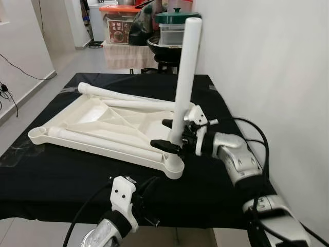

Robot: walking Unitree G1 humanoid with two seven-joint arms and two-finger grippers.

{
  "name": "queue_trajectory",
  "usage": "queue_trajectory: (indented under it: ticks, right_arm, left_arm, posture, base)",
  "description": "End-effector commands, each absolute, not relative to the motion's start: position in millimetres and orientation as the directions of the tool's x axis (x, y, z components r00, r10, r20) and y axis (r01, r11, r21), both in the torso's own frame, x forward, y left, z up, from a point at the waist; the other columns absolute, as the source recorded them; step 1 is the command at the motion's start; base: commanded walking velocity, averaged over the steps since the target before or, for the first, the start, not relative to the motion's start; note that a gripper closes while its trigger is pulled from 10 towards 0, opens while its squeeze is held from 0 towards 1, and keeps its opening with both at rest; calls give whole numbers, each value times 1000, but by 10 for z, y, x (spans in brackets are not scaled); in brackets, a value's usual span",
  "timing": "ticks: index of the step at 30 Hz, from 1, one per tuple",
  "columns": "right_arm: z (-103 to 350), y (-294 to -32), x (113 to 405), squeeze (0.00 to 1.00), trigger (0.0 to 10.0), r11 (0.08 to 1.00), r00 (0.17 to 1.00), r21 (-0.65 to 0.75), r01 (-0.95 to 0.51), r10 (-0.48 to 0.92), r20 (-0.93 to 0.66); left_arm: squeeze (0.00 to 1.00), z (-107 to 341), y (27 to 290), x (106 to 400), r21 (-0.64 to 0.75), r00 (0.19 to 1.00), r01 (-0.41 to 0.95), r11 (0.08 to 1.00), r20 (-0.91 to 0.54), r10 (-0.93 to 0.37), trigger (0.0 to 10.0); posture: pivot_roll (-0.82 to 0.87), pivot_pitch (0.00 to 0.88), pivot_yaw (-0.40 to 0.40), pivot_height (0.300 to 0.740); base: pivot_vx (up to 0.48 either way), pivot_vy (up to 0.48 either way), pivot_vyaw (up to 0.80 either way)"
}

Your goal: Building children table

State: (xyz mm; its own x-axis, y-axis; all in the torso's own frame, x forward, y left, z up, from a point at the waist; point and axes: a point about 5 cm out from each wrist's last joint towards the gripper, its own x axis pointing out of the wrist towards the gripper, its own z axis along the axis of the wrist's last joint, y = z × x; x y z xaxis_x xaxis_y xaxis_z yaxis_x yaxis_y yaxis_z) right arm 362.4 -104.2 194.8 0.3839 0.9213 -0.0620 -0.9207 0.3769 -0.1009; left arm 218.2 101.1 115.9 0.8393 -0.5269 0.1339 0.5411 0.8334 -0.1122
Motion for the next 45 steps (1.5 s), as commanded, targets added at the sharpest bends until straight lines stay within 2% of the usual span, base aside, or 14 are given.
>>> queue_trajectory:
  ticks: [1, 15, 16, 17, 18, 20, 23, 30, 31, 34, 35, 43, 44, 45]
  right_arm:
    - [1958, -977, 3621, 0, 0, 333, 338, -91, -938, 940, -51]
    - [1803, -1097, 3545, 0, 0, 360, 362, -61, -931, 932, -26]
    - [1720, -1062, 3565, 0, 0, 483, 484, -20, -875, 875, -30]
    - [1720, -1062, 3565, 0, 0, 483, 484, -20, -875, 875, -30]
    - [1589, -1075, 3647, 0, 0, 778, 777, -2, -628, 628, -50]
    - [1589, -1075, 3647, 0, 0, 778, 777, -2, -628, 628, -50]
    - [1161, -897, 3299, 0, 0, 955, 942, 111, -276, 292, -169]
    - [1253, -956, 3414, 0, 0, 961, 951, 79, -264, 273, -147]
    - [1293, -979, 3463, 0, 10000, 963, 951, 55, -264, 270, -149]
    - [1335, -970, 3480, 0, 10000, 955, 946, 67, -289, 295, -133]
    - [1361, -944, 3485, 1000, 10000, 943, 935, 77, -324, 332, -123]
    - [1613, -835, 3531, 1000, 10000, 826, 826, 61, -560, 562, -34]
    - [1661, -846, 3537, 0, 10000, 776, 776, 29, -630, 630, -21]
    - [1661, -846, 3537, 0, 10000, 776, 776, 29, -630, 630, -21]
  left_arm:
    - [0, 1131, 1008, 2178, -120, 843, 537, 835, 119, -525, 10000]
    - [0, 1138, 1011, 2161, -121, 842, 538, 834, 117, -527, 10000]
    - [0, 1138, 1014, 2157, -120, 842, 539, 834, 117, -527, 10000]
    - [0, 1138, 1014, 2157, -120, 842, 539, 834, 117, -527, 10000]
    - [0, 1139, 1022, 2151, -120, 843, 538, 835, 116, -526, 10000]
    - [0, 1139, 1022, 2151, -120, 843, 538, 835, 116, -526, 10000]
    - [0, 1142, 1025, 2152, -118, 844, 535, 836, 115, -524, 10000]
    - [0, 1140, 1016, 2164, -122, 840, 542, 831, 115, -531, 10000]
    - [0, 1139, 1015, 2169, -122, 841, 540, 833, 117, -528, 10000]
    - [0, 1139, 1013, 2173, -121, 844, 536, 836, 118, -523, 10000]
    - [0, 1139, 1012, 2175, -121, 845, 533, 838, 119, -521, 10000]
    - [0, 1135, 997, 2184, -126, 842, 538, 833, 120, -526, 10000]
    - [0, 1134, 991, 2189, -126, 841, 540, 832, 120, -527, 10000]
    - [0, 1134, 991, 2189, -126, 841, 540, 832, 120, -527, 10000]
  posture:
    - [103, 0, -56, 740]
    - [96, 0, -47, 740]
    - [91, 0, -49, 740]
    - [91, 0, -49, 740]
    - [83, 0, -51, 740]
    - [83, 0, -51, 740]
    - [79, 0, -35, 740]
    - [75, 0, -47, 740]
    - [75, 0, -48, 740]
    - [77, 0, -50, 740]
    - [77, 0, -50, 740]
    - [75, 0, -50, 740]
    - [75, 0, -52, 740]
    - [75, 0, -52, 740]
  base:
    - [0, 0, 0]
    - [0, 0, 0]
    - [0, 0, 0]
    - [0, 0, 0]
    - [0, 0, 0]
    - [0, 0, 0]
    - [0, 0, 0]
    - [0, 0, 0]
    - [0, 0, 0]
    - [0, 0, 0]
    - [0, 0, 0]
    - [0, 0, 0]
    - [0, 0, 0]
    - [0, 0, 0]
